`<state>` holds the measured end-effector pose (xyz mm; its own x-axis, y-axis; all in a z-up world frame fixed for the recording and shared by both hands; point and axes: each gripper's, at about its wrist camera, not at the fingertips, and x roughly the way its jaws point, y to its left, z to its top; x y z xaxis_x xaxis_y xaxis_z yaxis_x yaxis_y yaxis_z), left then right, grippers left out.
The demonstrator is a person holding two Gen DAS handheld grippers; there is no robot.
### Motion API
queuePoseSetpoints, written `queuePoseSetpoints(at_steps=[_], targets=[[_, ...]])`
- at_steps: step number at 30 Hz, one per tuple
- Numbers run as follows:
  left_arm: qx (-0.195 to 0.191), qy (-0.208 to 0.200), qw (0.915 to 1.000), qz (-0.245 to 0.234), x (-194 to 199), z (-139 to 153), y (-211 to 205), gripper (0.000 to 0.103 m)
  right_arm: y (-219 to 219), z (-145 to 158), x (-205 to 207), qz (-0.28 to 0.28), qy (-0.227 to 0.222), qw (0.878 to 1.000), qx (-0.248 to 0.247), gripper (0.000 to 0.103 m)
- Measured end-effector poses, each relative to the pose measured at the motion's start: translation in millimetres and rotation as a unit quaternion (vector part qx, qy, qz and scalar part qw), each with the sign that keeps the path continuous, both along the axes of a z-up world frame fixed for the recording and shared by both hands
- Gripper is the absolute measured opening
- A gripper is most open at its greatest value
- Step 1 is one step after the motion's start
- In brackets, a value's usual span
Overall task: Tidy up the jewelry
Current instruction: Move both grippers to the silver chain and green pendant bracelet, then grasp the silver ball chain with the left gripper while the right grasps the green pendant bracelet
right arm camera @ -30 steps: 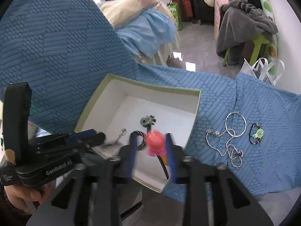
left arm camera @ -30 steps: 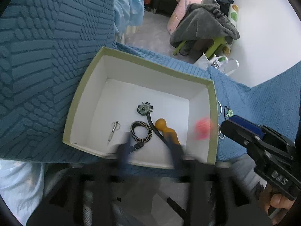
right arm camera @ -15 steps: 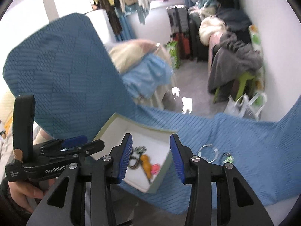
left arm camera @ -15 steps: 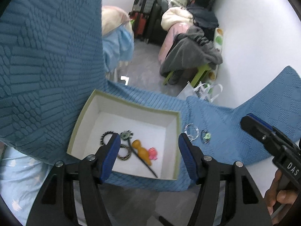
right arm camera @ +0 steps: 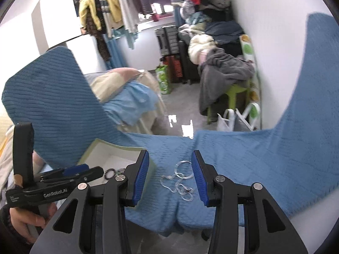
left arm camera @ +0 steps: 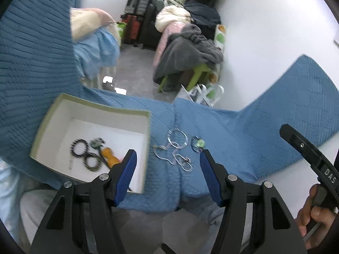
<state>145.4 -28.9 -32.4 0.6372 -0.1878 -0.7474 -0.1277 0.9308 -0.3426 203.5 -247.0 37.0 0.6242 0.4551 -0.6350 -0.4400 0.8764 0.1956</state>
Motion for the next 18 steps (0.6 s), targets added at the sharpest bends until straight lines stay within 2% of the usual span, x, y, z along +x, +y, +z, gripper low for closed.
queuePoseSetpoints(at_steps=[7, 14, 18], targets=[[-0.004, 0.019, 0.9991, -0.038, 5.7, -45.6, -45.8, 0.054, -33.3, -62.7, 5.2, -0.033, 0.037, 0.999, 0.001, 0.034], [-0.016, 0.037, 0.9978, -0.053, 22.6, -91.1, -66.9, 0.049, -44.1, -128.1, 22.5, -0.041, 0.073, 0.996, 0.021, 0.032], [-0.002, 0.052, 0.9968, -0.06, 38.1, -114.5, -80.7, 0.046, -46.0, -150.3, 38.6, -0.044, 0.081, 0.995, 0.026, 0.031]])
